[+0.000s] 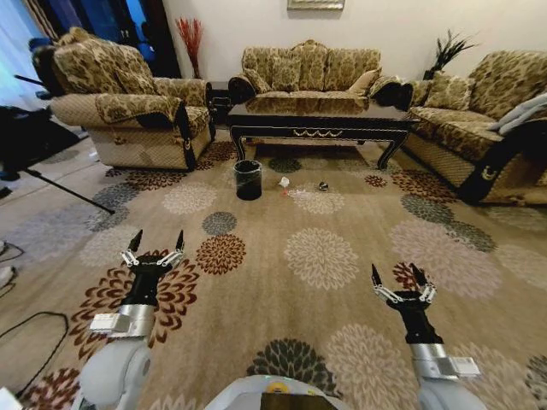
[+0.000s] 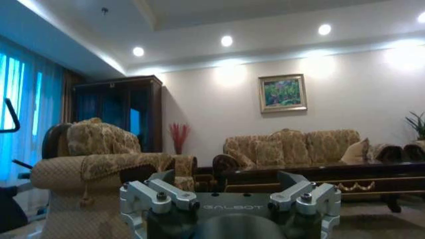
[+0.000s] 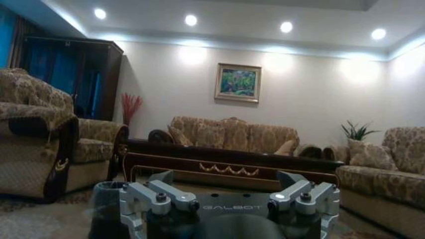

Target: Move to the front of the table and pick up the trash from the floor, then place it into the trash bin.

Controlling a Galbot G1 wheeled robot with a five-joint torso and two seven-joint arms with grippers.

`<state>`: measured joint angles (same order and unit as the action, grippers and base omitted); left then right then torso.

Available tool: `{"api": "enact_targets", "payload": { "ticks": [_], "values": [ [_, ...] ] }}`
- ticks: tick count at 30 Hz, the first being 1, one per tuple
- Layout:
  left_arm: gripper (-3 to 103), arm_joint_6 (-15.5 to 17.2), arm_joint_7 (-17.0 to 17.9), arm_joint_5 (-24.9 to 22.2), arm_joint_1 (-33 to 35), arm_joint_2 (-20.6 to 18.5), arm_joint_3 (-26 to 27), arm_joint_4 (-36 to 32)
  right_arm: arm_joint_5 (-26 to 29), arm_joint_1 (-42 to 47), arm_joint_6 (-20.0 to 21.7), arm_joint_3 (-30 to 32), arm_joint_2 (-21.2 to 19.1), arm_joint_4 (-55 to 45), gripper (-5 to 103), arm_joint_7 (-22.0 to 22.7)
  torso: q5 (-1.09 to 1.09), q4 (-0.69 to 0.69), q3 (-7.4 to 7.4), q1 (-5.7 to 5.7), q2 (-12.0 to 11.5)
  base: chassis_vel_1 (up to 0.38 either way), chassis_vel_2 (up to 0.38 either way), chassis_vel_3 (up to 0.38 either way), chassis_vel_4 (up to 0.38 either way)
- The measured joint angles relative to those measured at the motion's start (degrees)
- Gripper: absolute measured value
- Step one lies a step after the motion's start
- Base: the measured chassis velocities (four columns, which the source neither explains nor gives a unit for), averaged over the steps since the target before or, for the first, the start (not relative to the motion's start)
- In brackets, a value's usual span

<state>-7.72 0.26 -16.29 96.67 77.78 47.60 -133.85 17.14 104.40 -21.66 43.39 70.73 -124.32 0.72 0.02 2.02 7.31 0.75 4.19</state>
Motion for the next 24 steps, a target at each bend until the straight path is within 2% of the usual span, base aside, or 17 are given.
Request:
{"api": "enact_targets", "payload": {
  "ticks": [6,19,21,24],
  "values": [
    [100,-0.34,-0.18,0.41,0.63,0.62,0.17,-0.55,0.00,-0.70,-0.23,-0.50,-0.06,0.97,100,-0.10,-0.02,-0.03,0.09,0.01,0.13,-0.274,0.259,0.235,-0.271],
    [100,-0.84,-0.34,0.44,1.33,0.52,0.90,-0.76,0.00,-1.97,-0.25,-1.33,-0.11,2.18,100,-0.15,0.01,-0.02,0.20,0.04,0.25,-0.361,0.351,0.367,-0.351],
    [100,-0.86,-0.35,0.35,1.34,0.43,0.96,-0.76,0.01,-2.03,-0.26,-1.34,-0.08,2.20,100,-0.15,-0.06,-0.02,0.21,0.06,0.30,-0.387,0.384,0.343,-0.379],
    [100,-0.86,-0.36,0.25,1.38,0.26,1.00,-0.76,0.06,-2.16,-0.26,-1.36,0.07,2.27,100,-0.15,0.01,-0.01,0.23,0.05,0.30,-0.340,0.341,0.330,-0.344]
  ]
}}
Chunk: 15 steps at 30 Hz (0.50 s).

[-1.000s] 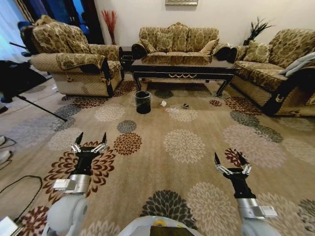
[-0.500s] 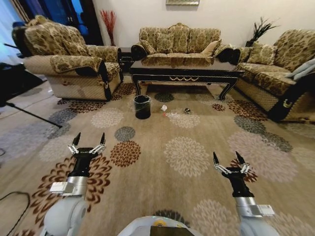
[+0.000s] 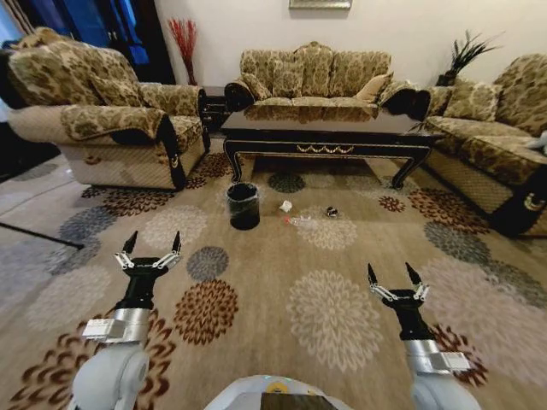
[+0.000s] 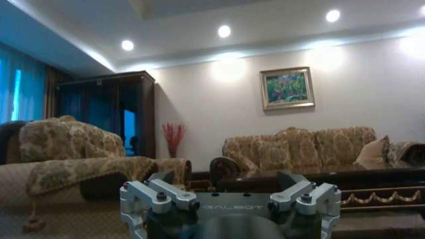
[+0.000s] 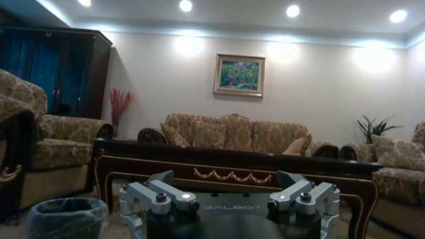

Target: Move to the front of the table and pick up the trash from the floor, then place it into the trash bin.

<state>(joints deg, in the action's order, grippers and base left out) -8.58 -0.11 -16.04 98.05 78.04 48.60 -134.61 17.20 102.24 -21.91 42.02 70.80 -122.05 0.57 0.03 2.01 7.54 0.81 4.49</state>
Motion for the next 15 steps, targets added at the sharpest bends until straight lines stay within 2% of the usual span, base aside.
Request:
{"api": "enact_targets", "payload": {
  "ticks": [4,6,15],
  "values": [
    [100,-0.02,-0.01,-0.03,-0.02,-0.12,0.01,0.07,0.02,-0.08,0.00,-0.01,0.11,0.06,100,0.00,-0.08,-0.02,0.01,0.00,0.01,-0.335,0.339,0.330,-0.335],
    [100,-0.08,-0.02,-0.15,-0.04,-0.26,0.03,0.17,0.02,-0.13,0.00,-0.07,0.18,0.20,100,0.01,-0.01,0.00,0.02,0.00,0.04,-0.348,0.378,0.362,-0.351],
    [100,-0.13,-0.08,-0.34,-0.51,-0.54,0.02,0.82,-0.03,-0.08,0.02,-0.12,0.36,0.37,100,0.03,-0.04,-0.01,0.05,0.01,0.06,-0.361,0.354,0.362,-0.359]
  ]
}}
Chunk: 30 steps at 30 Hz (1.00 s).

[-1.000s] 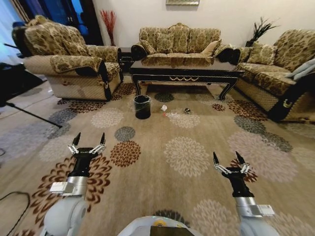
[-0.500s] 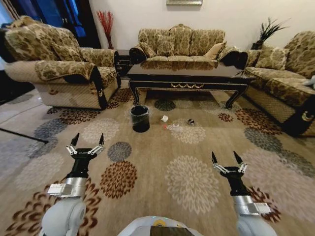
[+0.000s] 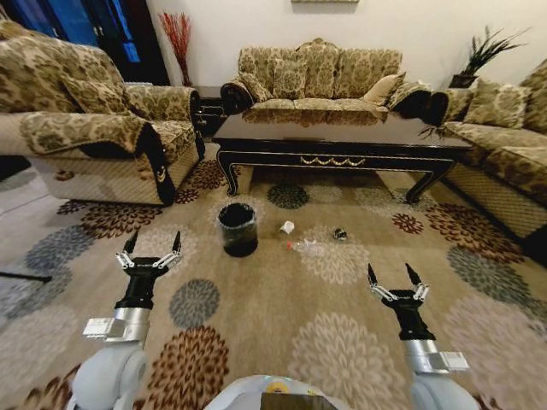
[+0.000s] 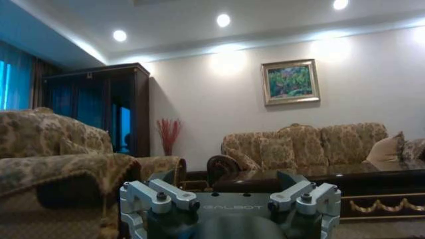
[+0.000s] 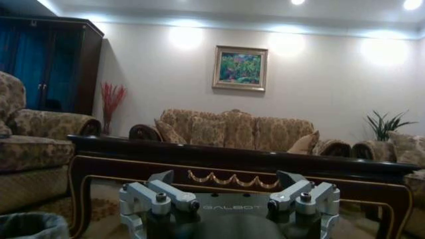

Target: Move to the front of the table and pick up the trash from the floor, then place it into the trash bin.

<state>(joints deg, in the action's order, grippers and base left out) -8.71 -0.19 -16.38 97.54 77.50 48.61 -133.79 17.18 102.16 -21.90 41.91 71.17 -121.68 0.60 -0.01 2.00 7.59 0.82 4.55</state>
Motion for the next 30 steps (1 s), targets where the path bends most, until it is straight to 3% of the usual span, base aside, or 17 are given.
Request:
{"api": "enact_targets", "payload": {
  "ticks": [17,21,24,26,27,29,30],
  "values": [
    [100,-0.33,-0.23,0.35,-0.61,0.63,-0.71,0.86,-0.12,-0.37,-1.38,-0.41,0.29,0.76,100,-0.55,0.04,0.00,0.03,0.01,0.03,-0.348,0.360,0.348,-0.351],
    [100,0.89,1.35,0.50,-1.21,0.61,-1.22,1.67,0.01,-1.13,-2.09,-0.79,0.31,1.07,100,-0.36,0.02,0.01,0.05,0.03,0.03,-0.287,0.249,0.245,-0.283],
    [100,4.90,3.76,0.08,-1.92,-0.14,-1.90,2.35,-0.21,-1.45,-2.09,-1.08,0.19,1.39,100,0.28,-0.01,0.01,0.07,0.06,0.03,-0.127,0.142,0.117,-0.108],
    [100,10.28,6.22,-1.33,-2.85,-1.76,-2.55,3.17,-0.29,-1.80,-2.08,-1.34,0.07,1.76,100,0.86,0.01,0.01,0.04,0.01,0.04,-0.036,0.055,0.013,-0.030],
    [100,10.28,6.22,-1.33,-2.85,-1.76,-2.55,3.17,-0.29,-1.80,-2.08,-1.34,0.07,1.76,100,0.86,0.01,0.01,0.04,0.01,0.04,0.000,0.000,0.000,0.000],
    [100,18.27,10.26,-6.12,-4.06,-5.14,-3.95,4.01,-0.65,-2.20,-2.06,-1.58,-0.02,2.36,100,1.37,0.00,-0.01,0.01,-0.01,0.06,0.049,-0.058,-0.035,0.061],
    [100,18.27,10.26,-6.12,-4.06,-5.14,-3.95,4.01,-0.65,-2.20,-2.06,-1.58,-0.02,2.36,100,1.37,0.00,-0.01,0.01,-0.01,0.06,0.050,-0.077,-0.045,0.063]
  ]
}}
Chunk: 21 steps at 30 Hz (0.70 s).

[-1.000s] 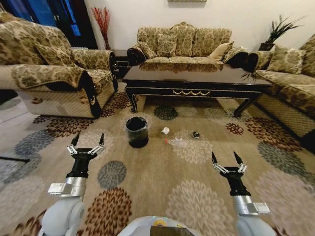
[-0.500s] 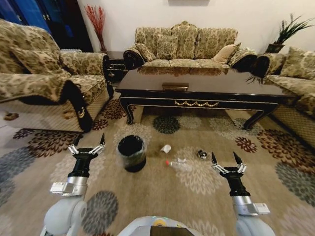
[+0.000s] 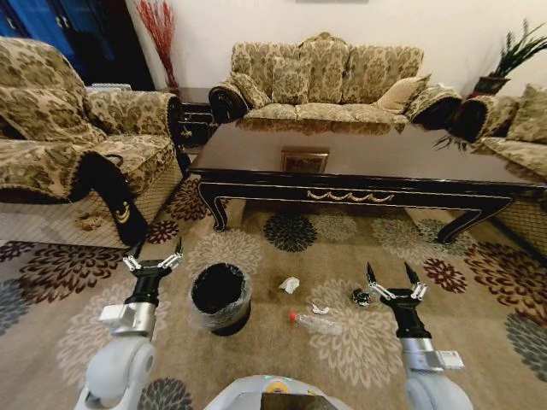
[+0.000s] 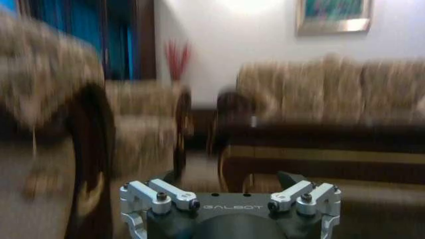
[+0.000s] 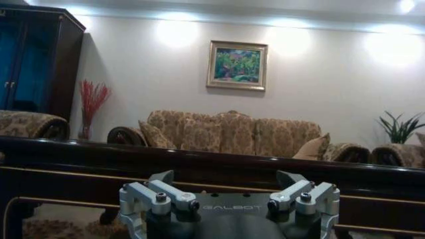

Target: Move to the front of the table and pick up the trash from the floor, then place it into the trash bin.

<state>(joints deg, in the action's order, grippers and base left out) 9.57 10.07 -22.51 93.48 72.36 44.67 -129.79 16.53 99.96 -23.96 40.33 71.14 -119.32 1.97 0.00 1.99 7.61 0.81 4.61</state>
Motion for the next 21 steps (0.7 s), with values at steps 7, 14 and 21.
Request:
{"api": "enact_targets", "payload": {
  "ticks": [7,14,21],
  "values": [
    [100,25.13,16.04,-19.82,-3.11,-5.81,-3.05,0.81,-1.70,-0.83,-0.08,-0.53,0.03,1.31,100,0.16,-0.01,0.00,0.03,0.02,0.00,0.007,-0.005,-0.006,0.009],
    [100,33.71,27.63,-30.81,-4.34,-6.82,-5.86,3.45,-2.93,-1.46,-0.23,-1.11,0.53,2.97,100,0.30,0.01,0.03,0.02,0.02,0.00,0.000,0.000,0.000,0.000],
    [100,33.00,26.30,-32.08,-8.46,-4.47,-11.43,9.85,-3.50,-2.11,-0.24,-1.88,0.90,4.22,100,0.38,0.00,0.01,0.03,0.02,0.00,0.000,0.000,0.000,0.000]
  ]
}}
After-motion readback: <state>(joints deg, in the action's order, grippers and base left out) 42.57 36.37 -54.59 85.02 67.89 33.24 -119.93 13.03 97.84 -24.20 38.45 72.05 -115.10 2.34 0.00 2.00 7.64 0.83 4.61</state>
